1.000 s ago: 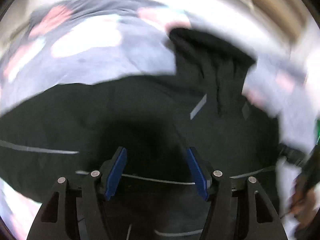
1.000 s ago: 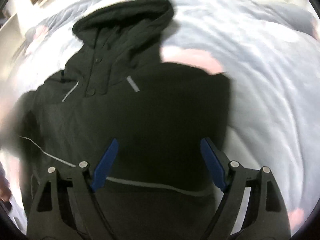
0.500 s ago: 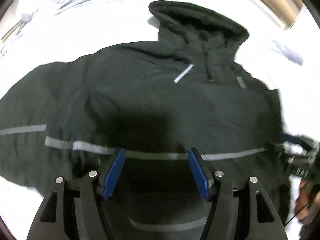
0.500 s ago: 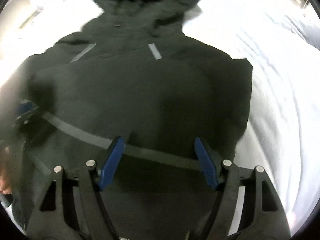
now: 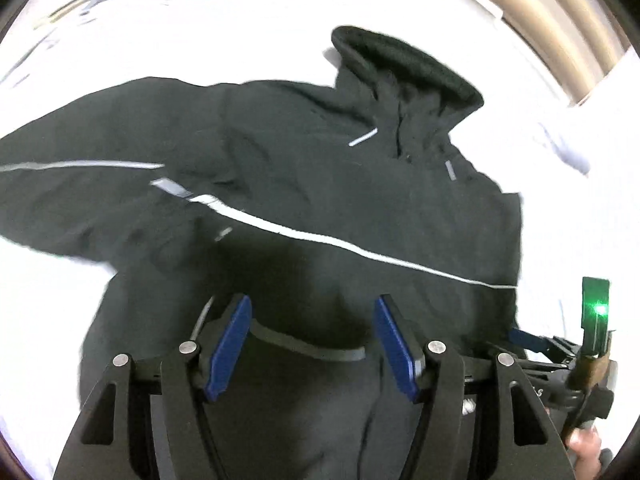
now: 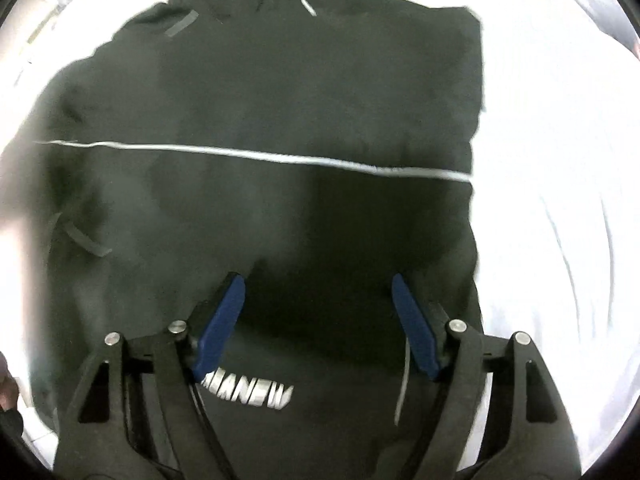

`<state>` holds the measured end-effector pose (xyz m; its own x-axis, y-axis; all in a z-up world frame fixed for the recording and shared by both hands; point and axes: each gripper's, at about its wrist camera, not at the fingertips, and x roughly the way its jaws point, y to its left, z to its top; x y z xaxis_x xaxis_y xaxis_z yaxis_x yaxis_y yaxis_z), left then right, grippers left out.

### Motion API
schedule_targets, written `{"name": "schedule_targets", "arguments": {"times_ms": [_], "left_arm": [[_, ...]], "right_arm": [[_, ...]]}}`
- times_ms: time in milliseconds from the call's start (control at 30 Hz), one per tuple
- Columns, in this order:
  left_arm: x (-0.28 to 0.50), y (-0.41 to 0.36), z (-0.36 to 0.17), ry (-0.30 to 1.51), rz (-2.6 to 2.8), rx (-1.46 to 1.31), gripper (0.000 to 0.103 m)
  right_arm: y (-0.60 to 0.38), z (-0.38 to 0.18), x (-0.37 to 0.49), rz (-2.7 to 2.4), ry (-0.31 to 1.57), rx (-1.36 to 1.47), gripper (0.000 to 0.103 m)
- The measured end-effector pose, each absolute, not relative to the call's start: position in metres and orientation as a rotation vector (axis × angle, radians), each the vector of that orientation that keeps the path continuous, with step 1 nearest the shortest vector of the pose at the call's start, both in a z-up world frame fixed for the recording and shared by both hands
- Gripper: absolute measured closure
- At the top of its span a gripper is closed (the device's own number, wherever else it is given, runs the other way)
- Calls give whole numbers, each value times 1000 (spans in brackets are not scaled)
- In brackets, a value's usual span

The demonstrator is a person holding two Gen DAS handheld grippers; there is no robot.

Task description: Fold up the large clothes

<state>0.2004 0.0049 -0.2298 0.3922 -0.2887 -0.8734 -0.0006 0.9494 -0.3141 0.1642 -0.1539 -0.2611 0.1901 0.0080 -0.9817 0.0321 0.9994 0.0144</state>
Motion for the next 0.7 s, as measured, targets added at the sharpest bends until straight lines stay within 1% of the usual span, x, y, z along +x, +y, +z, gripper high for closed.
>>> {"name": "schedule_targets", "arguments": {"times_ms": [100, 200, 267, 400, 467, 600, 700], "left_arm": [[169, 35, -202, 1105, -178, -407, 37], [134, 81, -177, 1048, -103, -459, 37], [114, 112, -165, 1011, -60, -489, 37], [95, 171, -151, 966, 37, -511, 37], [92, 198, -147, 944, 66, -536, 37], [86, 251, -142, 919, 108, -558, 37], [88, 299, -141, 909, 149, -577, 37]], "right_arm": [[-151, -238, 129, -12, 1361, 78, 29], [-144, -226, 96, -7, 1369, 160, 28], [-136, -220, 82, 7, 1372, 163, 28], [-119, -183, 65, -7, 1308, 122, 28], [-102, -176, 74, 4, 1277, 137, 28], [-63, -168, 74, 19, 1244, 133, 26], [-36, -179, 71, 30, 1256, 130, 25]]}}
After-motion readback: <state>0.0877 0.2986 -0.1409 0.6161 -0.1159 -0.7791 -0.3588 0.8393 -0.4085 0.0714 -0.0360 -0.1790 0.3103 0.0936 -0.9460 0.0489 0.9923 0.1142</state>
